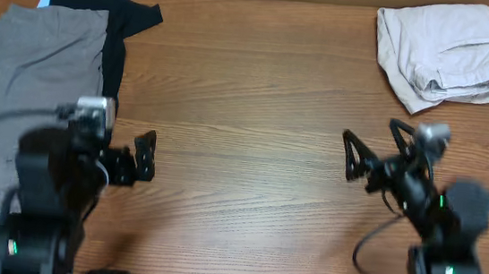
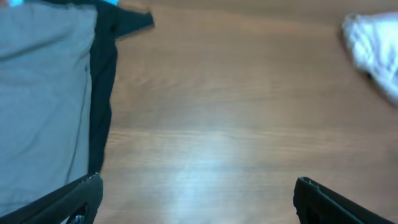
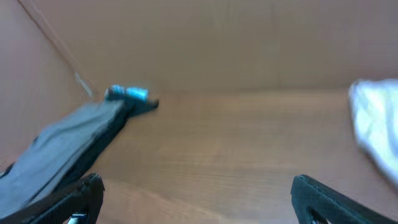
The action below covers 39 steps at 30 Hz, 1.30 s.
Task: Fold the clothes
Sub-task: 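Reach the left gripper down onto the grey shorts on the pile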
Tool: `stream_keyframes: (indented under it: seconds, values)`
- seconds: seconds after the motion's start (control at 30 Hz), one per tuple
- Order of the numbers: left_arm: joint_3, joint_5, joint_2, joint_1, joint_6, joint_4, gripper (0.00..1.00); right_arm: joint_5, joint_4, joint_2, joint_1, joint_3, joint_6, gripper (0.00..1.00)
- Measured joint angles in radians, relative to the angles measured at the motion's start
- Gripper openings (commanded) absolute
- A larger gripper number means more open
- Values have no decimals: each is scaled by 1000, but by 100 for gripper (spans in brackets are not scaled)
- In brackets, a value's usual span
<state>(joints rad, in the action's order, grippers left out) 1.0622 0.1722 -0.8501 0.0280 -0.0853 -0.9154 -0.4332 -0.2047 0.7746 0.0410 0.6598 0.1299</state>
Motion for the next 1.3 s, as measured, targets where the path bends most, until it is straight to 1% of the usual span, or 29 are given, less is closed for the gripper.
stream_keyframes:
  seconds: [0.1,0.17,0.33,0.47,0.57,0.63,0.67,0.77,0.93,1.07,1.2,1.3]
  values:
    - [56,0,-123,0,53,-35,100,-52,-50,168,0,100,0,100]
    - [61,-14,-207,0,92,-39,100,-101,-31,261,0,140,1,100]
    - [64,-100,-410,0,143,-39,100,-177,-13,403,0,154,2,100]
    - [64,-156,-569,4,148,-51,100,-199,-13,487,0,154,1,100]
    - [64,-251,-660,43,114,-50,100,-201,-5,529,0,154,1,100]
    - [64,-307,-679,90,98,-45,99,-205,6,541,0,154,1,100]
    - [64,-325,-684,114,92,-35,95,-206,9,546,0,154,1,100]
    - [64,-374,-688,217,69,14,89,-206,14,555,0,154,0,100]
    - [65,-393,-688,333,66,84,82,-206,21,560,0,154,1,100]
    - [65,-364,-688,349,127,94,75,-206,21,560,0,154,0,100]
    - [65,-357,-688,349,161,82,63,-206,21,560,0,154,1,100]
    - [65,-367,-689,350,174,65,62,-206,21,560,0,154,1,100]
